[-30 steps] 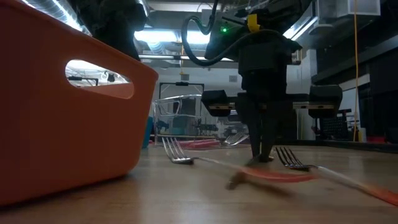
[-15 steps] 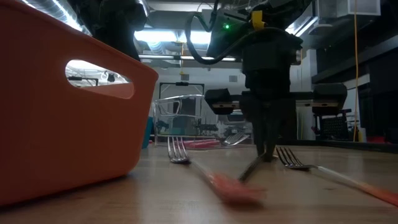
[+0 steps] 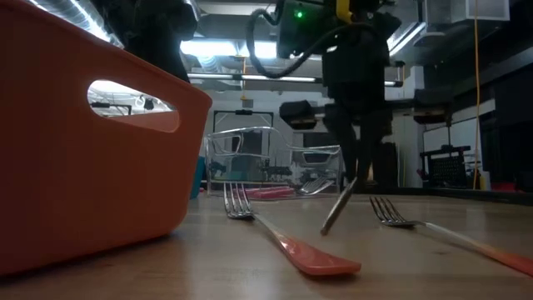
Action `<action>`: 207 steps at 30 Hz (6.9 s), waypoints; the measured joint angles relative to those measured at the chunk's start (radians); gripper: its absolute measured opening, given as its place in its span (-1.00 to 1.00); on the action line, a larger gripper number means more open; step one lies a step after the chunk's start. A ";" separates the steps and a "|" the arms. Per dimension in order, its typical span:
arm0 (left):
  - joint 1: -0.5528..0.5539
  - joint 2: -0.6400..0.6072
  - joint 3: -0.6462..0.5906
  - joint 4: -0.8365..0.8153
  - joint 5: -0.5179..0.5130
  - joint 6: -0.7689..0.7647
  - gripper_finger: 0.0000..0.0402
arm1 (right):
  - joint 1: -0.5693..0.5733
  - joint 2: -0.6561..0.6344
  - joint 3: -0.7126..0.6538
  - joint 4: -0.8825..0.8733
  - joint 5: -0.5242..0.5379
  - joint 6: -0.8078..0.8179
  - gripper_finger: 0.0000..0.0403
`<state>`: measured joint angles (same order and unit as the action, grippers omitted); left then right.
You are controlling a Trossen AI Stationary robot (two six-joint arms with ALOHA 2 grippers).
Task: Sort silverware by color (type)
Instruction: Put the gold fork into the orange bin, then put the orange fork into the blue bin
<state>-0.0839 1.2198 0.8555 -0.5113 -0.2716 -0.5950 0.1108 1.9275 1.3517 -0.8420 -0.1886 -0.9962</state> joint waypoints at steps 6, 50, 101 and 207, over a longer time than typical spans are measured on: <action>-0.020 -0.005 0.000 0.000 0.006 0.000 -0.59 | 0.000 -0.070 0.002 -0.037 0.034 0.000 -1.00; -0.166 -0.290 0.002 -0.023 -0.229 0.001 -0.59 | 0.145 0.083 0.003 1.320 -0.177 0.790 -1.00; -0.165 -0.290 0.002 -0.019 -0.345 -0.005 -0.59 | 0.157 0.254 0.003 1.412 0.050 1.104 -1.00; -0.166 -0.290 0.002 -0.027 -0.341 -0.004 -0.59 | 0.158 -0.204 -0.124 0.082 -0.007 0.230 -0.54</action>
<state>-0.2497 0.9302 0.8574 -0.5381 -0.6121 -0.5991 0.2687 1.7233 1.2281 -0.7596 -0.1955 -0.7658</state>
